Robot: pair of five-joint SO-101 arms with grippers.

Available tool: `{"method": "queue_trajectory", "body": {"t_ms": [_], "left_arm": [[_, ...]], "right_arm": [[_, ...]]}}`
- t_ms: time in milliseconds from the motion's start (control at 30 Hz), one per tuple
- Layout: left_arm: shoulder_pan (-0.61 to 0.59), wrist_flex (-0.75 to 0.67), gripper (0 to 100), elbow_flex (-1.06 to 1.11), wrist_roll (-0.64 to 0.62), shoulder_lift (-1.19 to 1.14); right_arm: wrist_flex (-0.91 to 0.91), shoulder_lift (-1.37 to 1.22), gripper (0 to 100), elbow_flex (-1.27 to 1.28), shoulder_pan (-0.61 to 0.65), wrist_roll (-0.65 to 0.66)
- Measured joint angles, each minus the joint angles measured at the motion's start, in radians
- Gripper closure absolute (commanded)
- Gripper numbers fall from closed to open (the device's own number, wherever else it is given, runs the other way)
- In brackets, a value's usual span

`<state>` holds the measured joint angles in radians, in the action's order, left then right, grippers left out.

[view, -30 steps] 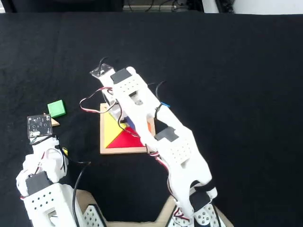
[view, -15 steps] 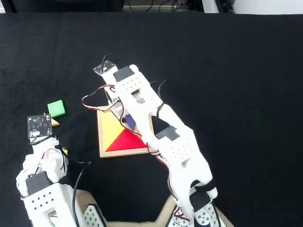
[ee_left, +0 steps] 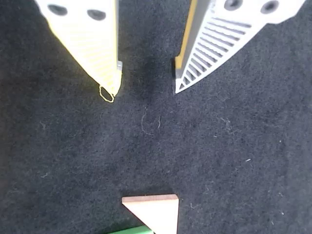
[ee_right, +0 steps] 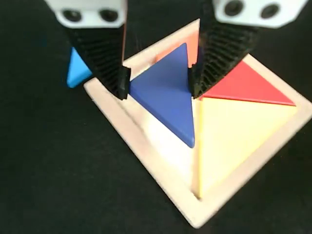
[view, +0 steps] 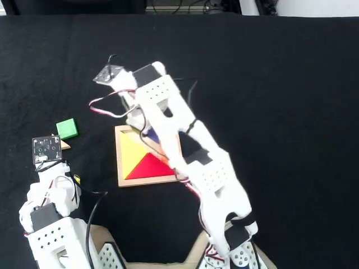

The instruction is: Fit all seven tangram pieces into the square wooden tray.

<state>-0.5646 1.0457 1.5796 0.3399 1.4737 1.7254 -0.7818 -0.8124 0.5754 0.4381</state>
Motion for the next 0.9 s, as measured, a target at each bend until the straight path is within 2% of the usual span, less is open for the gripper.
{"method": "queue_trajectory", "body": {"t_ms": [300, 667, 800, 900], "left_arm": [[0.000, 0.000, 82, 0.000, 0.000, 0.000], [0.000, 0.000, 82, 0.000, 0.000, 0.000], [0.000, 0.000, 82, 0.000, 0.000, 0.000], [0.000, 0.000, 82, 0.000, 0.000, 0.000]], "right_arm": [[-0.009, -0.009, 92.1, 0.000, -0.124, 0.055], [-0.041, -0.055, 92.2, 0.000, -0.126, 0.057], [0.003, -0.057, 98.6, -0.002, -0.103, 0.058], [0.005, -0.011, 97.9, 0.011, -0.097, 0.028]]}}
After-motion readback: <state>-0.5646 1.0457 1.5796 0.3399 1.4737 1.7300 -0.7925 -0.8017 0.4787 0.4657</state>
